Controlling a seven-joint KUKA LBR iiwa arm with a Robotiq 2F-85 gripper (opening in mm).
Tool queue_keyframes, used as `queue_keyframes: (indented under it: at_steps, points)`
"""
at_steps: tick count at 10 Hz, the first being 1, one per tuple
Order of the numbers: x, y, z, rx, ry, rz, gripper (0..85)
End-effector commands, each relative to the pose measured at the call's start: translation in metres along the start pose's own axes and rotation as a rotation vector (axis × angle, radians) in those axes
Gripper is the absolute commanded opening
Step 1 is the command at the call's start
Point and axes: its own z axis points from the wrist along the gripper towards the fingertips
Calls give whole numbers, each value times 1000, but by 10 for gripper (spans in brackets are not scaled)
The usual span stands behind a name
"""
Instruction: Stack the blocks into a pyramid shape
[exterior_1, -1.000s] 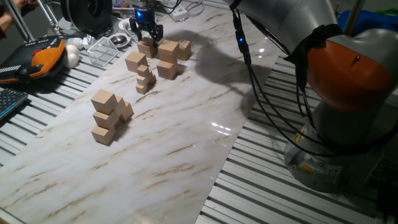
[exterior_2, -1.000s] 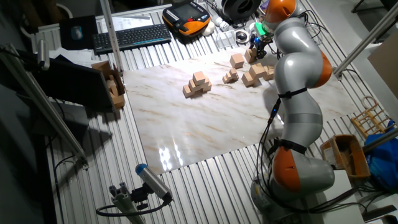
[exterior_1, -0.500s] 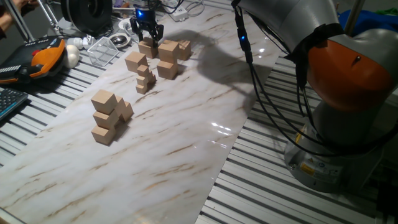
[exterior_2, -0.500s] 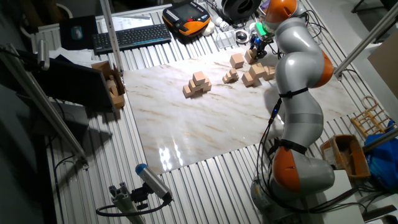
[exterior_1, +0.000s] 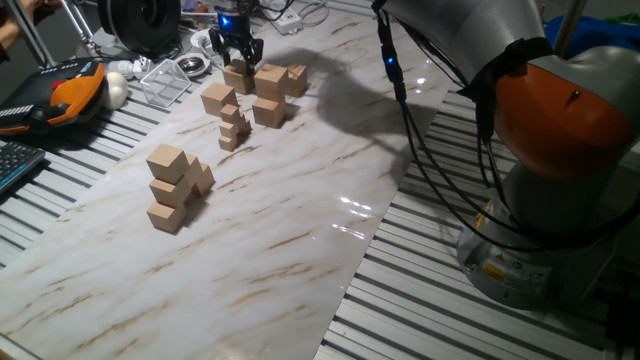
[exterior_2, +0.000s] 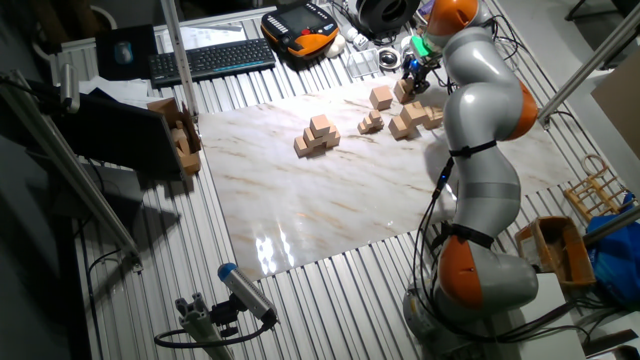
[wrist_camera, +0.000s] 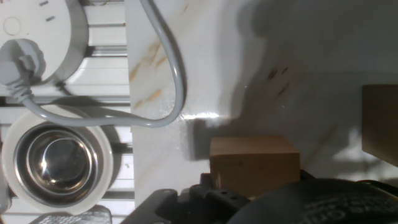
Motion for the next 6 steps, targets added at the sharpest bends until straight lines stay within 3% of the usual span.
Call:
queue_keyframes:
  at_steps: [1,5,6]
  points:
    - [0,0,-3,-1,0,-2,0]
    - [-3,-3,-25,7,19,-13,0]
    - [-4,-3,-33,10,39,-10,0]
